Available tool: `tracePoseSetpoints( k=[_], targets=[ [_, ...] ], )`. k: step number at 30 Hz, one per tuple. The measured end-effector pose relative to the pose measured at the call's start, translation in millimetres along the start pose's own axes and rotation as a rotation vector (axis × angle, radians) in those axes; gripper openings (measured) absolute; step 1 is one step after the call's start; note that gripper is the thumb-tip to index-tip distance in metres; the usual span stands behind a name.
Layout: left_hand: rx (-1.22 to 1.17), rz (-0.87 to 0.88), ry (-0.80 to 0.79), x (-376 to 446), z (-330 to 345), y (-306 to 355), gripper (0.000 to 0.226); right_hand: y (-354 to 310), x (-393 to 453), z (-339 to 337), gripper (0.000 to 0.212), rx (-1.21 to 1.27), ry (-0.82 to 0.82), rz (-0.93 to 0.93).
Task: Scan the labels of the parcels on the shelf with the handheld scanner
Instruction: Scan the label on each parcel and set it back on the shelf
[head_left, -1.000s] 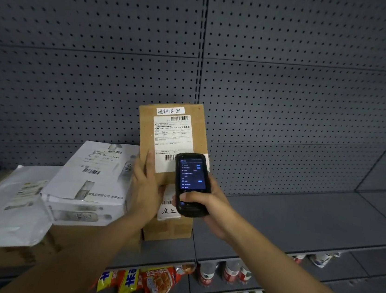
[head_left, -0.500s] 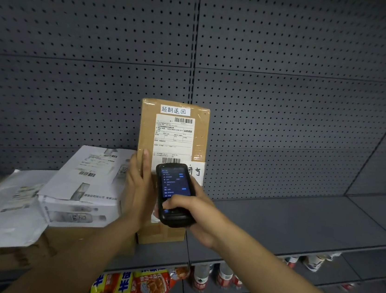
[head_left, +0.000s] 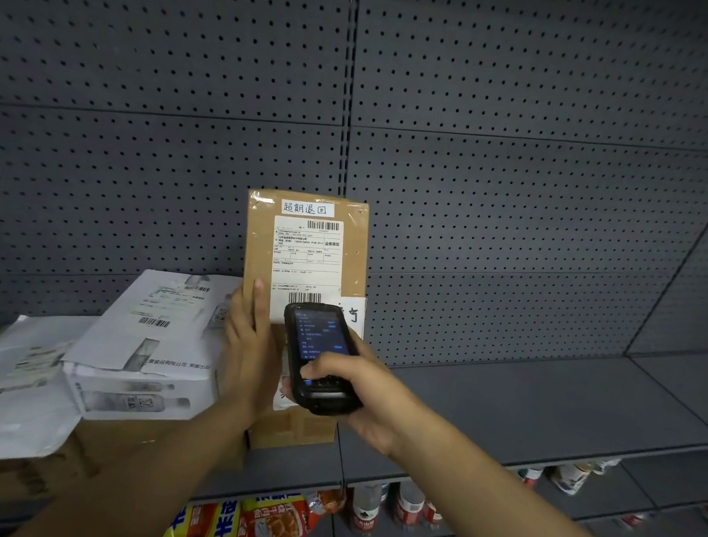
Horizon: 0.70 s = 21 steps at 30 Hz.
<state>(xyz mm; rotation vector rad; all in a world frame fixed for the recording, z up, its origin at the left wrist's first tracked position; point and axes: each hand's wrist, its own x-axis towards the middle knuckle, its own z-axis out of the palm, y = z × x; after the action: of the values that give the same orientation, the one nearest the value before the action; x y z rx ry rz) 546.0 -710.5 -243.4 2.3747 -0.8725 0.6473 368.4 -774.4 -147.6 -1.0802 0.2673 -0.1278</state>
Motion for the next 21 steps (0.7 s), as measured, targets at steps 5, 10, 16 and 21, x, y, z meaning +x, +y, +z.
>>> tracePoseSetpoints(
  k=[5, 10, 16, 21],
  targets=[
    [0.021, 0.012, 0.031, 4, 4, 0, 0.104, 0, 1, 2, 0.069, -0.037, 0.003, -0.010],
    [0.005, 0.008, 0.037, 4, 6, -5, 0.100, -1, 2, 5, 0.065, -0.032, 0.004, -0.003],
    [0.014, 0.014, 0.041, 6, 9, -17, 0.099, 1, 2, 10, 0.060, -0.009, -0.015, 0.004],
    [-0.063, -0.009, 0.055, 5, 5, -16, 0.087, 2, 3, 14, 0.058, -0.045, -0.004, 0.017]
  ],
)
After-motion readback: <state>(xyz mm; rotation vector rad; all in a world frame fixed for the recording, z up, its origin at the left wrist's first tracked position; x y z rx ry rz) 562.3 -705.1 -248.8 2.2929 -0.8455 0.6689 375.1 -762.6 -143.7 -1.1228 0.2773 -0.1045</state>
